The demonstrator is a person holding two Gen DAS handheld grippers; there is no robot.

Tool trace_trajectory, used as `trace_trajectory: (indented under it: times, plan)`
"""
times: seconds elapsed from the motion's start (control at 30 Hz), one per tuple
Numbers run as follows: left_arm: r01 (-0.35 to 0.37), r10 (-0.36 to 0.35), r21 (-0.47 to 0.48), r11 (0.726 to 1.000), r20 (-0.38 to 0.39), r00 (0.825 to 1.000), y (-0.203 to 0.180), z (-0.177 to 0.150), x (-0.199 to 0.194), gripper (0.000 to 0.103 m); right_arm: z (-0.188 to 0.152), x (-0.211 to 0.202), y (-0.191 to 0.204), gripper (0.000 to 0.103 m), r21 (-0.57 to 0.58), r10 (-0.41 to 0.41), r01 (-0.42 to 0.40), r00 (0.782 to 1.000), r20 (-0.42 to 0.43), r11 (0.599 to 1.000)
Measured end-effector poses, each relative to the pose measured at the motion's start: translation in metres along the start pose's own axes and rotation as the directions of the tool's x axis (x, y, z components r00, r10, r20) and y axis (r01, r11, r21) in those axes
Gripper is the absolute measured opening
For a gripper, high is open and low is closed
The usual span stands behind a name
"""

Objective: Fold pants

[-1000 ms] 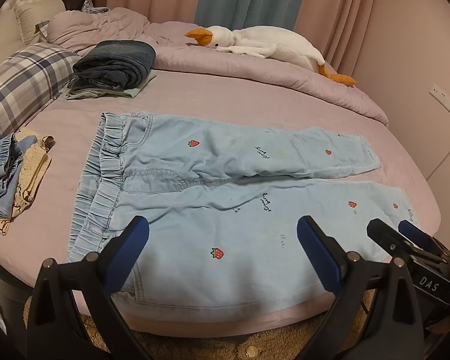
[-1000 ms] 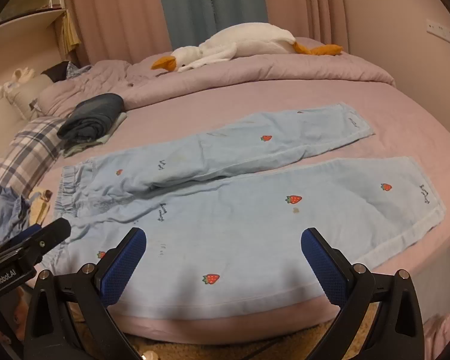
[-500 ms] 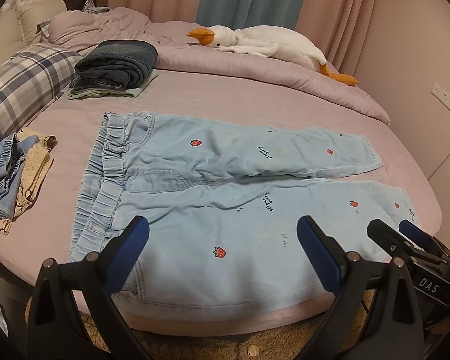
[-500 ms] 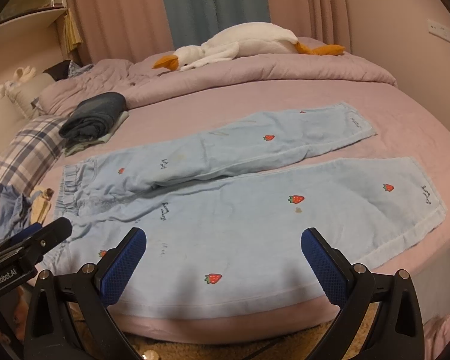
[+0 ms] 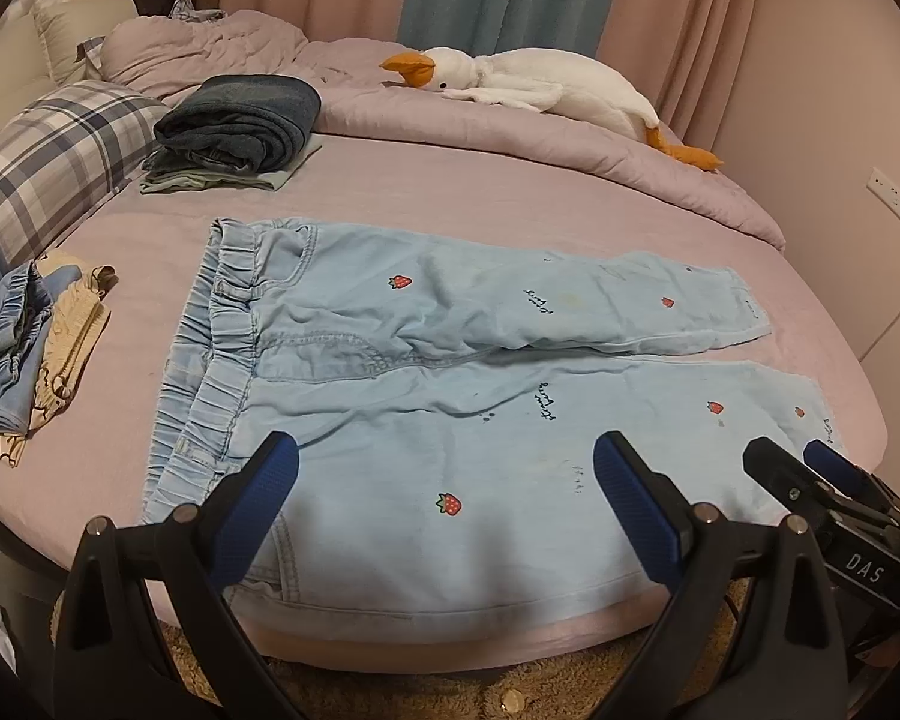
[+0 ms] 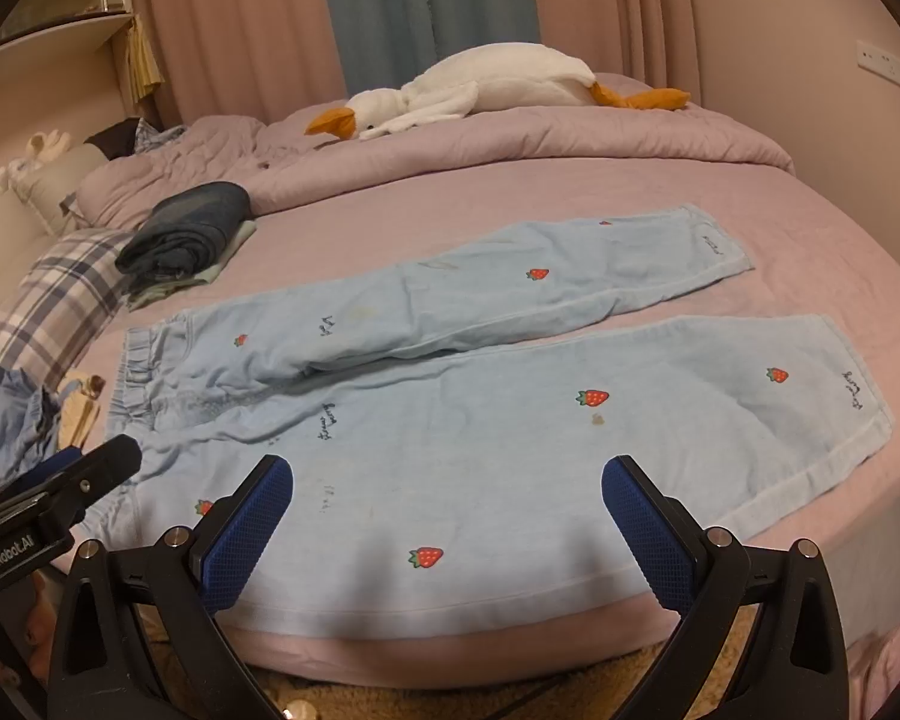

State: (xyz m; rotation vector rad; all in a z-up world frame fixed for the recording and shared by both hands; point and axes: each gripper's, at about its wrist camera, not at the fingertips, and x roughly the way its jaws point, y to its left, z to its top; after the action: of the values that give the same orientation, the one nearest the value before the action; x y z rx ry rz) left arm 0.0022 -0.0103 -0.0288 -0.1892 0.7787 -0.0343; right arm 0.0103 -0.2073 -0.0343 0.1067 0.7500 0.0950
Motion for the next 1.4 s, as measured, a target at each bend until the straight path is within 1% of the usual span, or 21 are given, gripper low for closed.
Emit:
trace_trajectory:
  times: [0.17, 0.5, 0.83, 0.97, 1.1, 1.2, 1.27, 1.33, 1.37, 1.4]
  plan:
    - [-0.004, 0.004, 0.0, 1.0, -0.005, 1.0, 0.0, -0.001, 0.001, 0.098, -0.001, 0.002, -0.001, 0.103, 0.002, -0.002, 0.002, 1.0, 0.021, 1.0]
    - [-0.005, 0.005, -0.002, 1.0, -0.01, 1.0, 0.001, -0.001, 0.003, 0.098, -0.003, 0.002, -0.002, 0.103, 0.009, -0.001, 0.001, 1.0, 0.024, 1.0]
    - [-0.008, 0.007, -0.011, 1.0, -0.024, 1.0, 0.008, -0.002, 0.008, 0.097, -0.003, 0.004, -0.005, 0.103, 0.02, -0.016, 0.016, 1.0, 0.011, 1.0]
    - [-0.022, 0.021, -0.022, 1.0, -0.035, 0.999, 0.016, 0.0, 0.015, 0.096, -0.003, 0.006, -0.008, 0.103, 0.029, -0.025, 0.025, 1.0, 0.002, 0.999]
    - [-0.077, 0.076, -0.052, 0.996, -0.034, 0.997, 0.036, 0.003, 0.019, 0.096, -0.003, 0.007, -0.012, 0.103, 0.046, -0.03, 0.031, 0.999, -0.013, 0.998]
    - [-0.151, 0.147, -0.117, 0.982, -0.043, 0.988, 0.066, 0.006, 0.024, 0.096, -0.004, 0.008, -0.019, 0.103, 0.063, -0.036, 0.037, 0.999, -0.019, 0.997]
    - [-0.218, 0.211, -0.161, 0.963, -0.06, 0.976, 0.09, 0.006, 0.029, 0.096, -0.004, 0.01, -0.024, 0.103, 0.08, -0.038, 0.041, 0.999, -0.031, 0.996]
    - [-0.291, 0.278, -0.179, 0.94, -0.091, 0.956, 0.112, 0.003, 0.037, 0.096, -0.004, 0.011, -0.03, 0.103, 0.095, -0.043, 0.047, 0.998, -0.039, 0.994]
    - [-0.319, 0.302, -0.189, 0.929, -0.115, 0.946, 0.122, 0.0, 0.043, 0.095, -0.004, 0.012, -0.033, 0.103, 0.103, -0.046, 0.05, 0.998, -0.041, 0.993]
    - [-0.322, 0.298, -0.202, 0.925, -0.137, 0.945, 0.13, -0.003, 0.048, 0.095, -0.004, 0.011, -0.036, 0.103, 0.11, -0.049, 0.054, 0.998, -0.044, 0.993]
